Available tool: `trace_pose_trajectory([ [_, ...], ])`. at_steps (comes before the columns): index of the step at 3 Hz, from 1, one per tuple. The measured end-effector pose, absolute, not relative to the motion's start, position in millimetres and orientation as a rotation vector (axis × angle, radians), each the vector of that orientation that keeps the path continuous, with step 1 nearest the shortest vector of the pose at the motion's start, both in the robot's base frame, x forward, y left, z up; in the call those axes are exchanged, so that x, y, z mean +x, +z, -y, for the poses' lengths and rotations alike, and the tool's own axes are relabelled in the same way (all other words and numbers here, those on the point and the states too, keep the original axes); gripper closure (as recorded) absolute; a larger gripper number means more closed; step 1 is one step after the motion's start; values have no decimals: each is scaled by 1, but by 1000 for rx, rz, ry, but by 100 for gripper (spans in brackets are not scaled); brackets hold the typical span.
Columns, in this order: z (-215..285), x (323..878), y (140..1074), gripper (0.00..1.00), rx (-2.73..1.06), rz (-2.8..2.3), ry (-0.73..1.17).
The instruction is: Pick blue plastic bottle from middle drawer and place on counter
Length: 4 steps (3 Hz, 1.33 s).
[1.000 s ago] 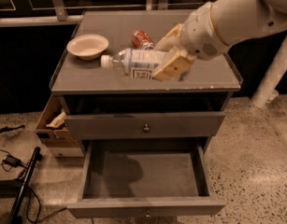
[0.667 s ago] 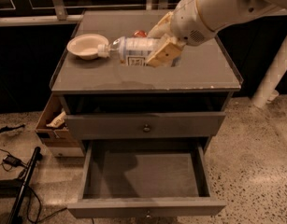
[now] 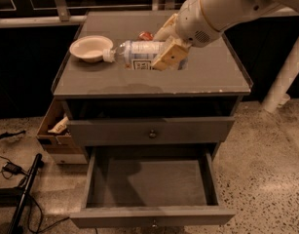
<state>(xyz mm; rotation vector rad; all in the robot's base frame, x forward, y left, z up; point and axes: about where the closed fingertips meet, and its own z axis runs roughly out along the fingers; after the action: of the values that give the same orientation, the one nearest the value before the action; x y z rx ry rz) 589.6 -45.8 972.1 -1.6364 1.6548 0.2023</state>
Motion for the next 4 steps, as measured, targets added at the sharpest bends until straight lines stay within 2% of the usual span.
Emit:
trace_pose_trajectory([
  [2,78,638,920,100,-1614,-1783,184],
  [4,90,670,881,100,-1539,-1839,246],
])
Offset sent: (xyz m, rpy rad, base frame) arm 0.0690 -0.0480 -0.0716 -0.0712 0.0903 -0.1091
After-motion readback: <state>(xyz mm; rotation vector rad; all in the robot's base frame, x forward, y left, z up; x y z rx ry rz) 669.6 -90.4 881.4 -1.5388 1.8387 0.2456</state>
